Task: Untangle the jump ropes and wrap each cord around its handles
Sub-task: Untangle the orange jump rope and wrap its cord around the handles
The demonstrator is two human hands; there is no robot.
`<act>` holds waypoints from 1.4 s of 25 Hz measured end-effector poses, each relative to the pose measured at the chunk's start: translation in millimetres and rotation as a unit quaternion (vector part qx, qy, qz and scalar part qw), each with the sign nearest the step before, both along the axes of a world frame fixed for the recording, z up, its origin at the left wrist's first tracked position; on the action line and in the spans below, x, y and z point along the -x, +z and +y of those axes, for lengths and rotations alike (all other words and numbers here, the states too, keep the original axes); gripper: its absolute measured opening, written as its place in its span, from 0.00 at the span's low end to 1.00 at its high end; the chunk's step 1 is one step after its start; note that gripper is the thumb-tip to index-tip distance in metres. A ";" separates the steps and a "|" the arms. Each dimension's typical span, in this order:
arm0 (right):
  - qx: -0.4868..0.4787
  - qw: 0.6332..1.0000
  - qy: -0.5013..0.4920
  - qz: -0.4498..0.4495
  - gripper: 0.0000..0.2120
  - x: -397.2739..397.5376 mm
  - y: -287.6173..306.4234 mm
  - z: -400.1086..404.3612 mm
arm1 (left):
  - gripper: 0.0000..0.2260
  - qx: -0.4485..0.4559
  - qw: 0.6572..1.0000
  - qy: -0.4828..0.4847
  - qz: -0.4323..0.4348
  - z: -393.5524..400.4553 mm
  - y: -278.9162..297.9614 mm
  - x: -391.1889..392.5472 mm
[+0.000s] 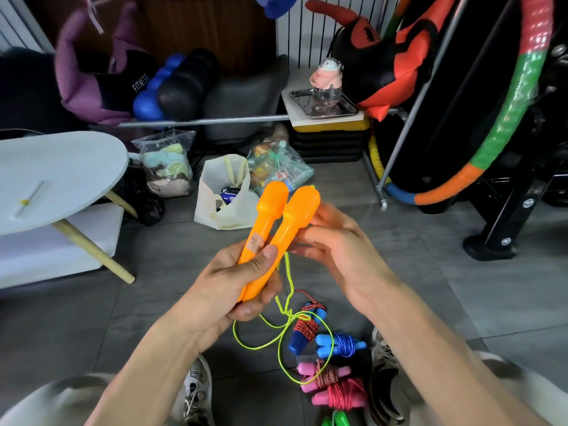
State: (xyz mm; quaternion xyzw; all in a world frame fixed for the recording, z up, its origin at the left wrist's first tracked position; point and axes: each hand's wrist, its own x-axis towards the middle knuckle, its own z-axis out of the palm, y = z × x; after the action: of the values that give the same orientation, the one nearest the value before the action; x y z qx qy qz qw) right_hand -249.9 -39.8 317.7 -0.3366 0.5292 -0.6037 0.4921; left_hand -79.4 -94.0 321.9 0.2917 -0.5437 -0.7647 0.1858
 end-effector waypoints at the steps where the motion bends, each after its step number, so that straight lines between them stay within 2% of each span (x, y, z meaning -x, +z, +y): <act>1: -0.015 1.000 0.005 -0.023 0.19 -3.9 -0.9 1.0 | 0.13 -0.020 1.000 0.005 0.016 -1.1 -0.7 -0.2; 3: -0.052 0.997 0.032 -0.046 0.18 -9.8 -1.5 3.0 | 0.14 -0.059 0.997 0.008 0.047 -3.1 -1.8 -1.5; 7: -0.106 0.984 0.137 0.053 0.12 -5.5 5.6 8.6 | 0.18 -0.087 0.994 0.006 0.069 -7.0 0.3 -4.3; 9: -0.111 0.977 0.122 0.136 0.07 3.1 10.2 10.1 | 0.20 -0.085 0.994 0.019 0.059 -7.5 -0.4 -3.8; 11: -0.113 0.974 0.090 0.175 0.03 13.7 17.3 12.6 | 0.23 -0.075 0.995 0.031 0.053 -7.6 -1.1 -2.9; 14: -0.090 0.968 0.028 0.231 0.16 19.2 18.6 12.2 | 0.26 -0.004 0.999 0.039 0.003 -5.1 -1.3 -0.8; 15: -0.075 0.970 0.012 0.230 0.18 16.5 17.6 11.1 | 0.26 0.022 0.999 0.039 -0.019 -3.5 -1.9 0.4; 16: -0.061 0.980 0.017 0.188 0.19 12.6 16.0 9.6 | 0.24 0.041 0.998 0.037 -0.032 -1.9 -2.6 1.5; 18: -0.053 0.996 0.062 0.041 0.20 2.2 9.9 7.5 | 0.15 0.051 0.998 0.035 -0.028 1.0 -2.8 3.0; 19: -0.059 0.995 0.085 0.006 0.20 -4.0 7.5 7.5 | 0.11 0.038 0.999 0.032 -0.013 1.9 -1.7 2.9; 22: -0.106 0.981 0.143 0.071 0.10 -13.8 4.1 9.8 | 0.09 -0.002 0.999 0.029 0.028 -0.9 2.7 0.1; 24: -0.133 0.955 0.155 0.215 0.05 -9.5 7.2 11.2 | 0.10 0.005 0.998 0.066 -0.006 -6.1 2.2 -1.9; 26: -0.131 0.896 0.102 0.413 0.07 7.4 12.2 13.7 | 0.08 0.020 0.993 0.096 -0.064 -8.4 -1.2 -0.7; 27: -0.117 0.872 0.081 0.468 0.07 16.6 17.1 15.6 | 0.07 0.030 0.991 0.099 -0.088 -9.1 -4.3 0.2; 29: -0.082 0.858 0.085 0.500 0.05 33.1 28.3 20.5 | 0.07 0.092 0.980 0.096 -0.151 -10.4 -10.1 1.7; 31: -0.024 0.834 0.109 0.540 0.02 41.5 35.9 21.7 | 0.11 0.210 0.953 0.075 -0.203 -10.0 -16.1 3.4; 34: 0.058 0.752 0.102 0.648 0.05 44.2 43.8 15.5 | 0.12 0.362 0.902 -0.025 -0.234 -0.4 -19.3 8.4; 35: 0.065 0.738 0.100 0.665 0.07 45.5 45.3 13.4 | 0.11 0.400 0.881 -0.072 -0.242 4.7 -19.2 9.8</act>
State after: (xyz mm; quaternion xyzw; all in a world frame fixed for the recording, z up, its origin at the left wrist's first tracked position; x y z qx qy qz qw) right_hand -295.5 -26.4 363.0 -0.7346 0.6444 -0.2065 0.0500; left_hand -89.2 -89.4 302.7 0.3289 -0.8510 -0.3985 0.0937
